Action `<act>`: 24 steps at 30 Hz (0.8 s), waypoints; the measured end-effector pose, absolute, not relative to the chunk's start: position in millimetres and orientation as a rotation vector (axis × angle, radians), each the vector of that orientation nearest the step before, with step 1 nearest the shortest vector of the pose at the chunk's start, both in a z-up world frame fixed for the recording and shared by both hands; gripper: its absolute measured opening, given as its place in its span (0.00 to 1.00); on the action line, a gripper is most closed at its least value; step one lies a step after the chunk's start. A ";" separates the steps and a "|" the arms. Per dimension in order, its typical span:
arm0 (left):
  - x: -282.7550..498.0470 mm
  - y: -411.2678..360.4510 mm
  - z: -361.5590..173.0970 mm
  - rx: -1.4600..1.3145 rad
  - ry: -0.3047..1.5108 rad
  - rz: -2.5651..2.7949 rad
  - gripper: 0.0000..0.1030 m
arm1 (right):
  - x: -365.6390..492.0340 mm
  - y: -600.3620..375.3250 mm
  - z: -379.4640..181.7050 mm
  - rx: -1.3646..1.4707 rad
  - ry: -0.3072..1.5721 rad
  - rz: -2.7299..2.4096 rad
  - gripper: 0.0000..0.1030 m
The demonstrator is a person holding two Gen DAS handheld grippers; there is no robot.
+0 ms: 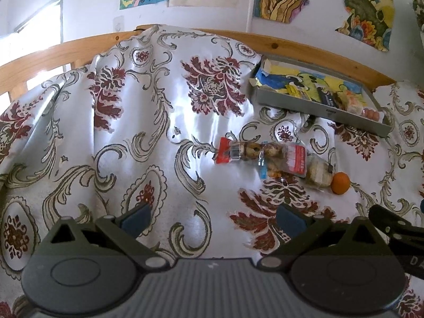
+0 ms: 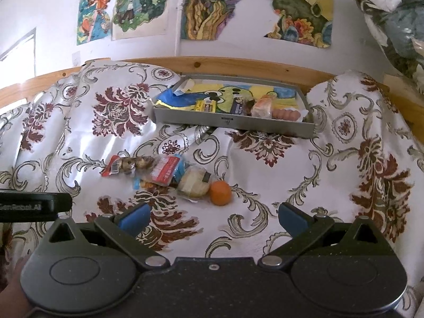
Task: Organize snacks
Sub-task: 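Move both tools toward the red-capped sausage stick, bread roll and orange, then lower the left tool over the wrapped bread roll while the right approaches the orange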
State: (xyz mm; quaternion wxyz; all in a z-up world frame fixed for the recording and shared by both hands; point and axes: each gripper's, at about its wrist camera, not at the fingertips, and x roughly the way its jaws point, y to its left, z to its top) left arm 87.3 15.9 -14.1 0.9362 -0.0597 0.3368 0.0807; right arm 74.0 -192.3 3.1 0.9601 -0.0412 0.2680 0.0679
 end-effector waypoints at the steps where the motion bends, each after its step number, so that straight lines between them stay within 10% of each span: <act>1: 88.7 15.8 -13.5 -0.124 0.688 0.165 1.00 | 74.2 -192.1 4.9 -0.092 0.536 0.141 0.99; 24: 165.7 -15.8 -2.7 -0.090 0.681 0.068 1.00 | 144.4 -226.1 -2.0 -0.242 0.490 0.273 0.99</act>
